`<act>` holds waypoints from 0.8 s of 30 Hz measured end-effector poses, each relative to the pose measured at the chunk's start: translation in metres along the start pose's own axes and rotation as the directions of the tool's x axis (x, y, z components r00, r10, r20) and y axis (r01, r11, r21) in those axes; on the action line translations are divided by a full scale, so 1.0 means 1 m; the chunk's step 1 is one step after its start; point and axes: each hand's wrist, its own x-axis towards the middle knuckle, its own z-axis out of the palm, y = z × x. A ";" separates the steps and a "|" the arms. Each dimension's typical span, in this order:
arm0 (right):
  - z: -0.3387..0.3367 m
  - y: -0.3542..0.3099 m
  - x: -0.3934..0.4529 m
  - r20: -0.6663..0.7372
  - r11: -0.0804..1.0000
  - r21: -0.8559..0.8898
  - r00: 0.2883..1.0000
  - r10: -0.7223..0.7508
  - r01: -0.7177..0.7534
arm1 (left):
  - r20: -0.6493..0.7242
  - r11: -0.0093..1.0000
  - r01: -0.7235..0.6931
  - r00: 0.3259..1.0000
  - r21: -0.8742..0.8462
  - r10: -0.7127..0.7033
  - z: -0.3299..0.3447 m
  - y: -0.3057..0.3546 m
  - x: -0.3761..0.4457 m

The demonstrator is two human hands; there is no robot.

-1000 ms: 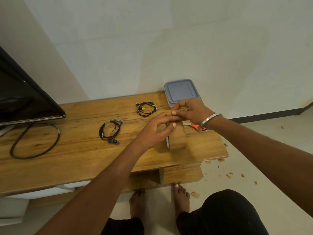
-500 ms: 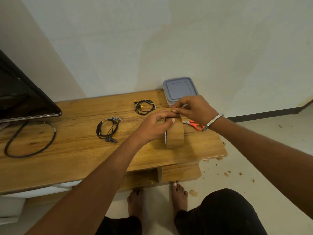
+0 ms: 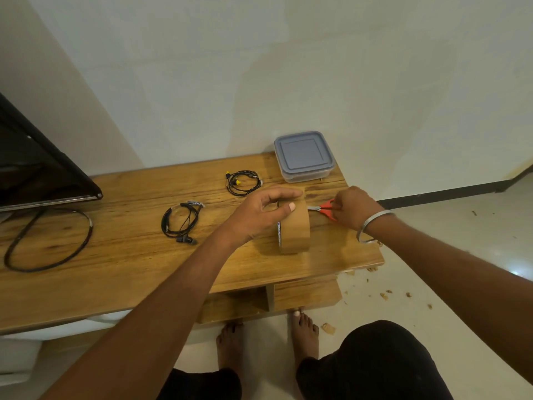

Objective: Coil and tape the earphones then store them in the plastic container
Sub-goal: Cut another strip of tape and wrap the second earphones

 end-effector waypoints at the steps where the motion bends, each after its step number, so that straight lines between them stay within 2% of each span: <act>1: 0.004 0.002 0.000 0.006 1.000 -0.009 1.000 0.013 -0.013 | 0.003 1.000 0.003 1.000 -0.003 -0.003 0.000 0.001 0.000; 6: 0.014 0.000 0.000 -0.017 0.998 -0.050 0.999 0.045 -0.046 | 0.005 1.000 0.025 1.000 -0.008 -0.024 -0.001 0.001 0.000; 13: 0.004 -0.004 -0.004 -0.054 0.990 0.093 0.992 0.115 -0.110 | 0.012 0.998 0.060 0.998 -0.027 -0.059 -0.001 0.000 0.002; 24: -0.003 -0.007 -0.008 0.011 0.992 -0.047 0.993 0.117 -0.116 | 0.030 0.994 0.078 0.997 -0.077 -0.076 -0.005 0.005 0.004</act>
